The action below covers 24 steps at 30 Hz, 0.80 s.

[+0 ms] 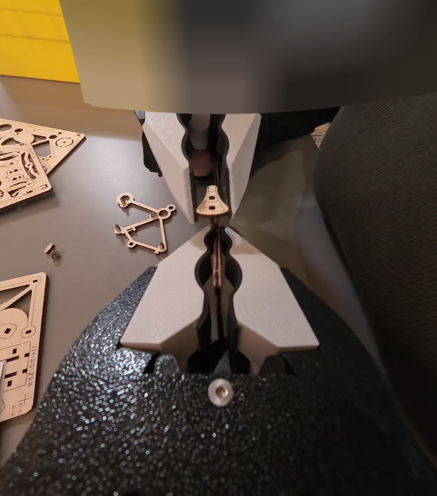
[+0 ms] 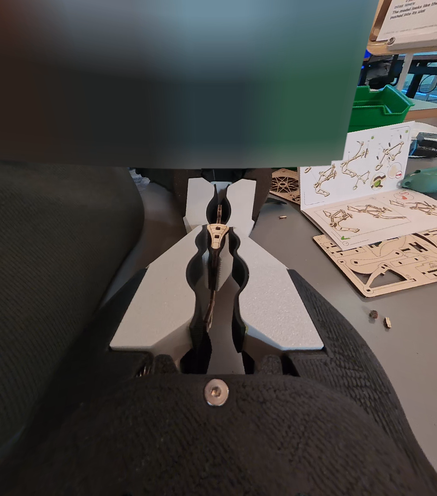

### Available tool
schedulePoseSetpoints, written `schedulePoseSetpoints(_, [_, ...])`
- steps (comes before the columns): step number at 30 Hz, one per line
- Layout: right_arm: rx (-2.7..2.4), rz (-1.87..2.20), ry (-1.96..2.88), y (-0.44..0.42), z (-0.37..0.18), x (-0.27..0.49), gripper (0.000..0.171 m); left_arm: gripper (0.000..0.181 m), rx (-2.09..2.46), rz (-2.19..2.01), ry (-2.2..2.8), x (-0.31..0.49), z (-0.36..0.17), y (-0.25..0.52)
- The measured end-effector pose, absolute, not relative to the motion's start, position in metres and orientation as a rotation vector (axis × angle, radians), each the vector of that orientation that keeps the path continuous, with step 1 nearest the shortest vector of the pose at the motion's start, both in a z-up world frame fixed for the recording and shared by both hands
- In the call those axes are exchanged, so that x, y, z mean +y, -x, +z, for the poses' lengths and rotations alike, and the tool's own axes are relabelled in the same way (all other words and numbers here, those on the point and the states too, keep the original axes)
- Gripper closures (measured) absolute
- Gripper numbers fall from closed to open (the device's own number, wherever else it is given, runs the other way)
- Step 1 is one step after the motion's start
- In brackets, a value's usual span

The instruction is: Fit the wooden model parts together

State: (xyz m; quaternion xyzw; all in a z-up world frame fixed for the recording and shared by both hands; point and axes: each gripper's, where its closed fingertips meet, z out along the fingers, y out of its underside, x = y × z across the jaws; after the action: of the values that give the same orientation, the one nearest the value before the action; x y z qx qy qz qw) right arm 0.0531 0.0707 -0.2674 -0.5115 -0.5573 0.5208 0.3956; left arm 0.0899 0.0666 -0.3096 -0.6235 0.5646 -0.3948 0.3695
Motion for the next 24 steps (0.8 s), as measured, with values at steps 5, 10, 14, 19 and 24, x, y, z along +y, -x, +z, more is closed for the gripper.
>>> schedulePoseSetpoints(5, [-1.416,1.313,1.310,-0.0525,-0.2689,0.0714,0.156,0.181,1.446,-1.017,1.622,0.0677,-0.3111,-0.0893])
schedulePoseSetpoints(10, [-1.419,1.289,1.306,-0.0521,-0.2694,0.0718,0.156,0.181,1.442,-1.022,1.628,0.0683,-0.3111,-0.0892])
schedulePoseSetpoints(14, [-1.423,1.286,1.328,-0.0520,-0.2718,0.0734,0.156,0.181,1.454,-1.024,1.634,0.0670,-0.3124,-0.0891])
schedulePoseSetpoints(19, [-1.453,1.265,1.330,-0.0512,-0.2751,0.0701,0.156,0.181,1.478,-1.023,1.647,0.0650,-0.3157,-0.0893])
schedulePoseSetpoints(24, [-1.440,1.311,1.352,-0.0520,-0.2745,0.0703,0.156,0.181,1.482,-1.029,1.654,0.0647,-0.3164,-0.0897])
